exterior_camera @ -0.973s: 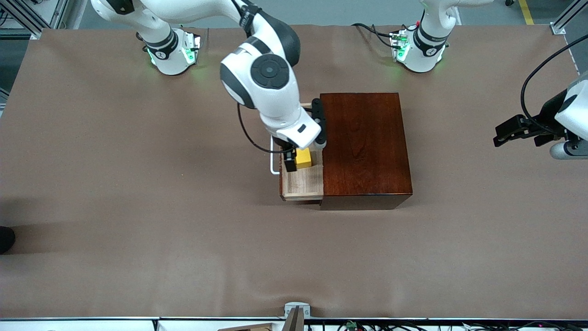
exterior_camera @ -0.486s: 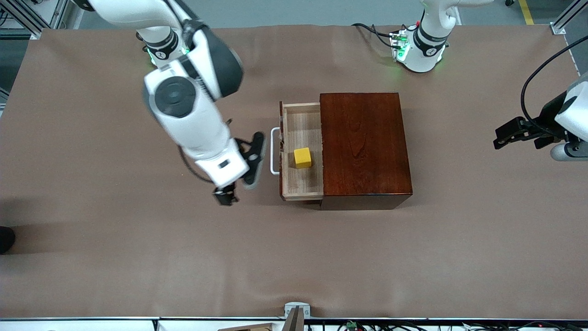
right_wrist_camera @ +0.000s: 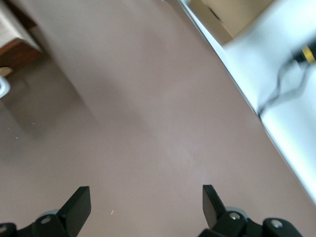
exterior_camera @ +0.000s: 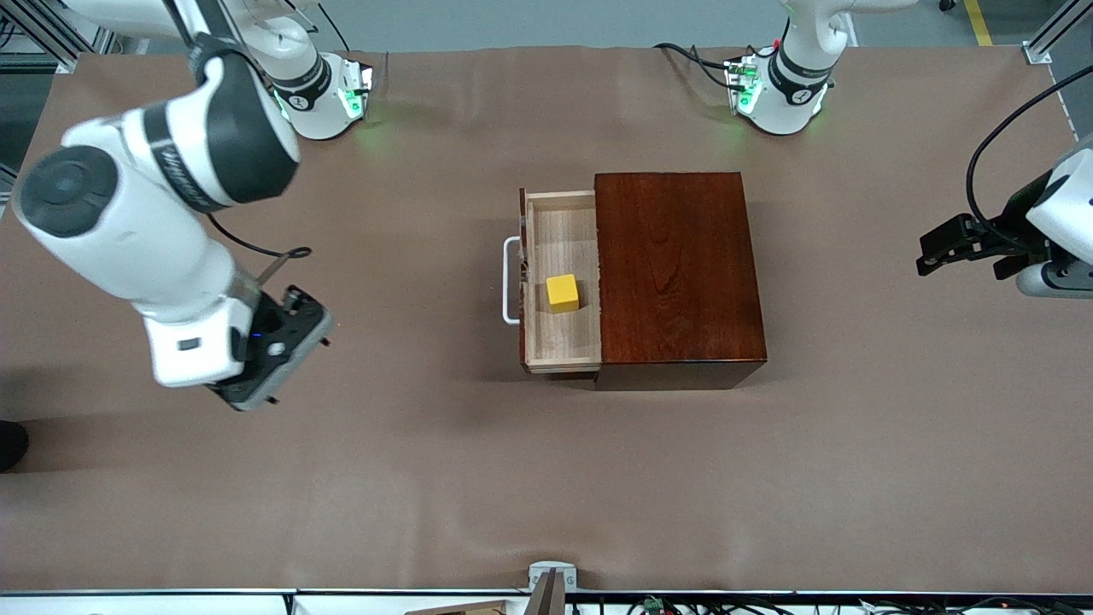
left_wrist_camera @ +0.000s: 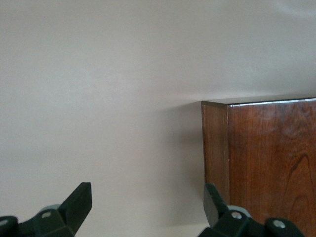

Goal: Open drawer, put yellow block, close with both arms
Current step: 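Open the right gripper and withdraw it from the drawer, then move the left gripper to the drawer front while the right gripper returns to rest, then push the drawer closed into the box with the left gripper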

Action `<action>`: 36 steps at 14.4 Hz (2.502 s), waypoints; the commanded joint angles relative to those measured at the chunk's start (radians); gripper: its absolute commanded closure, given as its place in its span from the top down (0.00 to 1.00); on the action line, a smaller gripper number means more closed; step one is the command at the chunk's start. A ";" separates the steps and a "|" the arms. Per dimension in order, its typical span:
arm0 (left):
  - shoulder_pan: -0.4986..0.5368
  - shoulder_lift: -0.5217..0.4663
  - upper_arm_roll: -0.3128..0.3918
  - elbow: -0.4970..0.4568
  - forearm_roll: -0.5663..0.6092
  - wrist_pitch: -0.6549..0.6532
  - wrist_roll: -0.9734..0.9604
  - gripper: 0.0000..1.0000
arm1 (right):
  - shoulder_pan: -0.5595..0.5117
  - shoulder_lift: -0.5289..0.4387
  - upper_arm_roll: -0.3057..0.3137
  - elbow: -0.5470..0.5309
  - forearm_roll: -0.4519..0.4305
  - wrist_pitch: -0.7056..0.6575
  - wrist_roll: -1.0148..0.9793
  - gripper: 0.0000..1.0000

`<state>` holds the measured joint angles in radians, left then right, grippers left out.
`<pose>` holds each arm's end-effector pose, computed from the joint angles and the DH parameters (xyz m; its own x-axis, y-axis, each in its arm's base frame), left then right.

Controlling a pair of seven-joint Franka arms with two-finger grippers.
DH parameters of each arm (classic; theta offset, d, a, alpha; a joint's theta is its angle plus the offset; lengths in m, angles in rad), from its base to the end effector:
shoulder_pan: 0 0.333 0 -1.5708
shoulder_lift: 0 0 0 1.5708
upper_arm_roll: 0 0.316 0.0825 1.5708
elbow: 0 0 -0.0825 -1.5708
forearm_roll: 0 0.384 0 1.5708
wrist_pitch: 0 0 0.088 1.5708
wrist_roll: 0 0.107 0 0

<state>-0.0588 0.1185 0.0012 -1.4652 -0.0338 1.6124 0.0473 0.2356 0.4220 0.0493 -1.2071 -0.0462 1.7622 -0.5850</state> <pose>0.5942 -0.0378 0.6102 0.9942 -0.1033 0.0302 -0.1042 -0.9940 0.0322 0.6694 0.1840 0.5534 0.6383 0.7637 0.0967 0.7579 -0.6454 0.0951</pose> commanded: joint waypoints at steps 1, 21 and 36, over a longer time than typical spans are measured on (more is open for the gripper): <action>-0.012 -0.002 -0.004 -0.003 -0.014 0.000 0.098 1.00 | -0.004 -0.133 -0.040 -0.106 -0.011 -0.073 0.155 1.00; -0.378 0.367 -0.382 0.187 -0.062 0.288 0.396 1.00 | -0.180 -0.424 -0.151 -0.315 0.057 -0.306 0.504 1.00; -0.676 0.625 -0.185 0.186 0.067 0.606 0.441 1.00 | -0.183 -0.401 -0.149 -0.308 0.124 -0.271 0.568 1.00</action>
<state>-0.7322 0.7179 -0.1944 -1.3078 0.0100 2.2149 0.4712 0.0562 0.0312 -0.1002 -1.4938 0.0415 1.4706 -0.0265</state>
